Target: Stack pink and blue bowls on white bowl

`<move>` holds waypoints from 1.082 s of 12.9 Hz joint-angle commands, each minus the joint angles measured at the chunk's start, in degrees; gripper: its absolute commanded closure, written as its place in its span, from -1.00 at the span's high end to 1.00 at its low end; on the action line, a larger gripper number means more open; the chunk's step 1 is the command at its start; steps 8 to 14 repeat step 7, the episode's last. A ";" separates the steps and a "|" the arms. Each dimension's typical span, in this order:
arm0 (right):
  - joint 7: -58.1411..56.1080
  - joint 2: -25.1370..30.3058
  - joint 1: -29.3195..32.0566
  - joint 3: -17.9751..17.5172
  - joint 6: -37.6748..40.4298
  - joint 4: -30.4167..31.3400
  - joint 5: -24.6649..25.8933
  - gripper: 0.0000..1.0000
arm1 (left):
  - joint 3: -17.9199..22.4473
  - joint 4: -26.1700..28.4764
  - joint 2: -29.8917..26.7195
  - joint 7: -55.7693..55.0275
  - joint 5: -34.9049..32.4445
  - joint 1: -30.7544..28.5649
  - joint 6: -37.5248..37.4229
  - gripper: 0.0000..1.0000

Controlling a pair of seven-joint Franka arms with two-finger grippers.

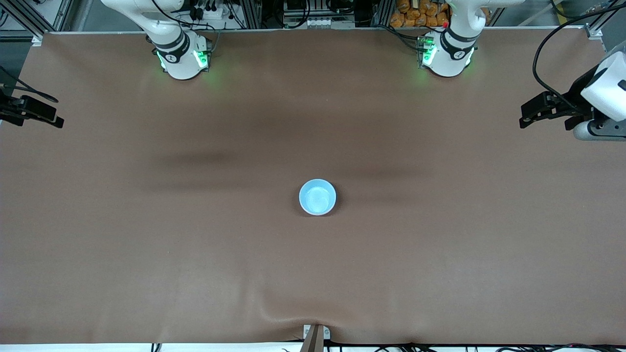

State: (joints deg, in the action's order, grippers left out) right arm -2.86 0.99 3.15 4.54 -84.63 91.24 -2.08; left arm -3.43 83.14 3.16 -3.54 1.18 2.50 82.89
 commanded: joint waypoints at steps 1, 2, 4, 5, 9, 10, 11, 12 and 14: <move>0.84 -0.37 0.10 -0.59 0.52 -1.15 1.47 1.00 | -0.27 -0.53 0.35 -0.33 0.93 -0.40 0.08 1.00; 0.84 -0.37 0.10 -0.59 0.61 -1.15 1.47 1.00 | -0.27 -0.52 0.35 -0.42 0.93 -0.31 0.08 1.00; 0.84 -0.29 0.28 -0.50 0.78 -1.24 1.56 1.00 | -0.27 -0.53 0.35 -0.42 0.93 -0.31 0.08 1.00; 0.84 -0.28 0.28 -0.50 0.87 -1.24 1.56 1.00 | -0.27 -0.61 0.35 -0.42 0.93 -0.22 0.08 1.00; 0.84 -0.28 0.19 -0.50 0.87 -1.24 1.47 1.00 | -0.27 -0.61 0.35 -0.42 0.93 -0.31 0.08 1.00; 0.84 -0.28 0.19 -0.50 0.87 -1.24 1.47 1.00 | -0.27 -0.61 0.35 -0.42 0.93 -0.31 0.08 1.00; 0.84 -0.28 0.19 -0.50 0.87 -1.24 1.47 1.00 | -0.27 -0.61 0.35 -0.42 0.93 -0.31 0.08 1.00; 0.84 -0.28 0.19 -0.50 0.87 -1.24 1.47 1.00 | -0.27 -0.61 0.35 -0.42 0.93 -0.31 0.08 1.00; 0.84 -0.28 0.19 -0.50 0.87 -1.24 1.47 1.00 | -0.27 -0.61 0.35 -0.42 0.93 -0.31 0.08 1.00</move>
